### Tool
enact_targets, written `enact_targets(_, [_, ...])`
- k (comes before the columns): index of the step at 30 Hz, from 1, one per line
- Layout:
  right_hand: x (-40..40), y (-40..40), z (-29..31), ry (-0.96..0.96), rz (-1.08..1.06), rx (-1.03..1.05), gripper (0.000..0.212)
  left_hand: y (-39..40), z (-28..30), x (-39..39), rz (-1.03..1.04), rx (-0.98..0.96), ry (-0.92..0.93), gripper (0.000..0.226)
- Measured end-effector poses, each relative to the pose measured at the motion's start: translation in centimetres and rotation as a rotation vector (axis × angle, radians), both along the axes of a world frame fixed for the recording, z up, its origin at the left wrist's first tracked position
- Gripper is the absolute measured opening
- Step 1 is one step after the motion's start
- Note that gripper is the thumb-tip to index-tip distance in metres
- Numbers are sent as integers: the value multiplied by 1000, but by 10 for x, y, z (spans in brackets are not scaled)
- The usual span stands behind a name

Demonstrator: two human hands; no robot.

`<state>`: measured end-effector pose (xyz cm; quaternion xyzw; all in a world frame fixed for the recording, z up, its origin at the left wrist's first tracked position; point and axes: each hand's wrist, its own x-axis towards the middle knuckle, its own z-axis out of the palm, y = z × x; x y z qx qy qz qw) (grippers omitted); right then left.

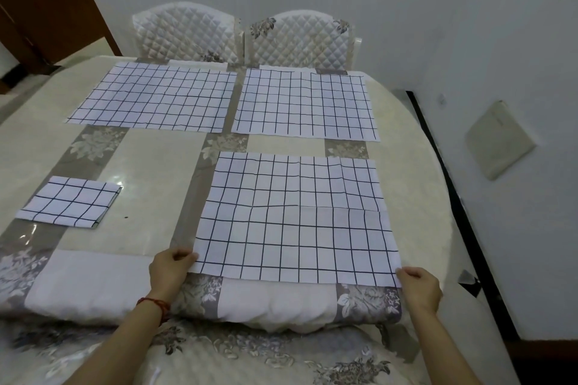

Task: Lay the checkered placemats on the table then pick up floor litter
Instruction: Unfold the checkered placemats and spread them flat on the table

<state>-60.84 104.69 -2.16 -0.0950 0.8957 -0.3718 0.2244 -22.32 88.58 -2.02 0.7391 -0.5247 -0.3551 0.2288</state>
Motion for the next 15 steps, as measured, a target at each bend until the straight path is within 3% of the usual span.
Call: enact_targets(15, [-5,-1,1,21,-6,-10,20,-4,-4,-7,6,-26,-8,21])
